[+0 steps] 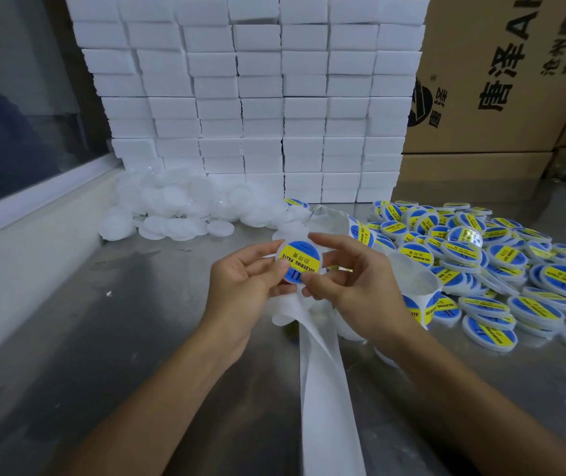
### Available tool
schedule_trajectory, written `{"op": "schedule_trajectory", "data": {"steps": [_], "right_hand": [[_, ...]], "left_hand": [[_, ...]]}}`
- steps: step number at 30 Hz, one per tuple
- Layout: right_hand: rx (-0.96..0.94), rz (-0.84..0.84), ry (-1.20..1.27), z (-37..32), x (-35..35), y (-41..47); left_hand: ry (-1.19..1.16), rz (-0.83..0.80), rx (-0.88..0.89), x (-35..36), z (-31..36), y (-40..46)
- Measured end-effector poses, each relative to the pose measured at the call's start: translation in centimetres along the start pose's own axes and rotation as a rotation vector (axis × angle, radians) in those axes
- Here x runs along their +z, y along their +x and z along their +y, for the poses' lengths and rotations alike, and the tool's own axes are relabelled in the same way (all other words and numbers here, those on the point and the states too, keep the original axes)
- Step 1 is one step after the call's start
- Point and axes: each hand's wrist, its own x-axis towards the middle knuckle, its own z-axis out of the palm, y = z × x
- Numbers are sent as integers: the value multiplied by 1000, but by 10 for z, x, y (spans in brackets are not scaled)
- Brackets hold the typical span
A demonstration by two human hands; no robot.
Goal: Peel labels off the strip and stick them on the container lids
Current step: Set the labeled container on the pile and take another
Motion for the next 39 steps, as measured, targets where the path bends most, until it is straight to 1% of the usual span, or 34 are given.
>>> {"op": "schedule_trajectory", "data": {"steps": [3,8,10,12,14,18,23,26,28,31,34,36,38,39], "right_hand": [[-21,71,53,-5,-2,1],[-48,160,31,-8,-7,1],[-59,182,-16,-6,-6,1],[-70,214,-140,-4,-6,2],[-55,199,-213,-2,-7,3],[-61,164,-197,-5,-10,3],[-95,280,-168,-6,-6,-1],[-93,234,-114,-6,-5,2],[-91,183,-131,-3,-4,2],[-104,122,-201,3,-4,2],[-267,56,-454,6,-5,0],[-349,65,-583,6,-5,0],[-398,104,-620,3,-7,1],[-414,129,-632,1,-10,2]], "left_hand": [[-13,-19,7,3,0,-2],[-46,-66,-2,10,-1,-6],[-50,-81,8,10,-1,-6],[-38,-113,16,9,-1,-5],[-31,-143,9,7,-1,-5],[-6,-165,33,4,1,-3],[5,-214,68,7,3,-6],[11,-182,63,6,4,-4],[-7,-141,47,4,4,-4],[-15,-82,24,3,3,-2],[12,-63,16,1,3,-2],[4,-80,14,1,3,-2],[25,-70,43,1,2,-2],[83,-38,83,0,0,-1]]}}
